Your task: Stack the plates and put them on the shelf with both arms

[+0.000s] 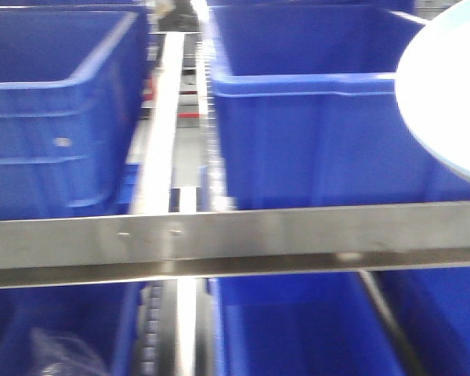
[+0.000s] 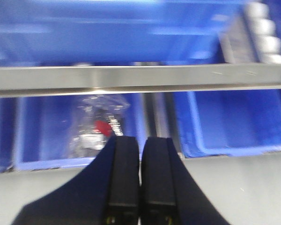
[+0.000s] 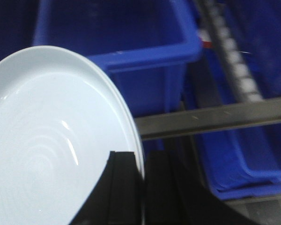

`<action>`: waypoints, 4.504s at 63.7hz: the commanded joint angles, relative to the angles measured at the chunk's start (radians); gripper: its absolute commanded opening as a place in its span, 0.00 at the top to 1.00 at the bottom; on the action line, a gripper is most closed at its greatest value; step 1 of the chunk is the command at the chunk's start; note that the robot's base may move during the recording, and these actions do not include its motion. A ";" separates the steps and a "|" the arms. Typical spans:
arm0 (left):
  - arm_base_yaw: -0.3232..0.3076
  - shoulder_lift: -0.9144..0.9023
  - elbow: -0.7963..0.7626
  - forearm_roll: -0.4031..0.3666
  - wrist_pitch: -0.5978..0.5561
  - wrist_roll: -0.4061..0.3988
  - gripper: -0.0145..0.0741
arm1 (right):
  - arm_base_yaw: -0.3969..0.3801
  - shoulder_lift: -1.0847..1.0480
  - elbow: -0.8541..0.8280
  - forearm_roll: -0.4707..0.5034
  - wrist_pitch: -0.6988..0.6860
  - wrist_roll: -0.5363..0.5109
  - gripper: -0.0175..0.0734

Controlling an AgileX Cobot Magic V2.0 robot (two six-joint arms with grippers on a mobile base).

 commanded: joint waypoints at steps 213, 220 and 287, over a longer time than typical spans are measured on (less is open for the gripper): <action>0.001 0.001 -0.028 0.008 -0.059 -0.008 0.74 | -0.093 -0.026 0.277 -0.097 -0.706 -0.003 0.76; 0.001 0.001 -0.028 0.008 -0.059 -0.008 0.74 | -0.093 -0.116 0.344 -0.097 -0.708 -0.003 0.76; 0.001 0.001 -0.028 0.008 -0.056 -0.008 0.74 | -0.091 -0.539 0.595 -0.080 -0.671 0.011 0.76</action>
